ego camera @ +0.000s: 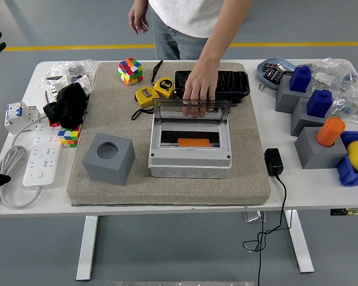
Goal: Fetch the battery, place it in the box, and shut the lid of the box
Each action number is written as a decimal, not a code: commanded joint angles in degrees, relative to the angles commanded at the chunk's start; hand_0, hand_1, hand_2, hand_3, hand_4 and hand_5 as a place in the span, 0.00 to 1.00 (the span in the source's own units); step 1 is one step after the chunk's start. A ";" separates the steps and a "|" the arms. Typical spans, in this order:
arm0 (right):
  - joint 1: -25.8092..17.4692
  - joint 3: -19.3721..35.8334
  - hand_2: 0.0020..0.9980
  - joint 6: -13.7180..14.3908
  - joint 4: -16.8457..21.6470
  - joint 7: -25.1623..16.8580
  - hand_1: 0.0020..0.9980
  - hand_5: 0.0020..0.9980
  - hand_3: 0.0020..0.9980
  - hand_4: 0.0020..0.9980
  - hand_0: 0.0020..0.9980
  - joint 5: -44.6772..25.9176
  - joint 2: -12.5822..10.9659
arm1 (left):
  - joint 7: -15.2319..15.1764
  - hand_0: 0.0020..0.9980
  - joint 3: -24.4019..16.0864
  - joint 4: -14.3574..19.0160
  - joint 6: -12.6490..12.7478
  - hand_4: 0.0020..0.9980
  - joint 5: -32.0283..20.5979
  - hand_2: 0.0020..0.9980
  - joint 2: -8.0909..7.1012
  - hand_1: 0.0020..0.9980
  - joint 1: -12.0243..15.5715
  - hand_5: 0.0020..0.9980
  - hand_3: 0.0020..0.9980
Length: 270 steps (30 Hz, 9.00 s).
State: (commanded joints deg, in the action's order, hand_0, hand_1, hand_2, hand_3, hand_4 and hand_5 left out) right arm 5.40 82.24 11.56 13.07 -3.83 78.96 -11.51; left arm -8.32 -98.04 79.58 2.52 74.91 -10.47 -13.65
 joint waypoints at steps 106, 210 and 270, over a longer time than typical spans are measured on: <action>1.35 0.58 0.86 0.36 -0.12 0.08 0.91 1.00 0.90 1.00 0.91 0.20 -1.29 | 16.43 1.00 58.13 6.64 -12.66 1.00 28.50 0.87 -9.35 1.00 -20.81 1.00 0.83; -1.31 5.79 0.92 10.75 -0.32 -5.10 0.96 1.00 0.97 1.00 1.00 2.60 2.69 | -1.49 1.00 -7.50 -1.23 -4.25 1.00 5.81 0.84 3.79 0.95 4.16 1.00 0.77; -1.18 6.17 0.91 8.82 -0.27 -3.98 0.96 1.00 0.92 1.00 1.00 3.04 1.86 | -2.39 0.95 -6.68 -1.24 -2.85 1.00 7.67 0.83 3.84 0.90 4.33 1.00 0.77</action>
State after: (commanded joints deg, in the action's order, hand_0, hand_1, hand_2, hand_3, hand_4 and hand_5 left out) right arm 4.22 88.41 20.38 12.80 -7.81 82.00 -9.65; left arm -10.71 -104.72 78.34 -0.34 82.58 -6.63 -9.33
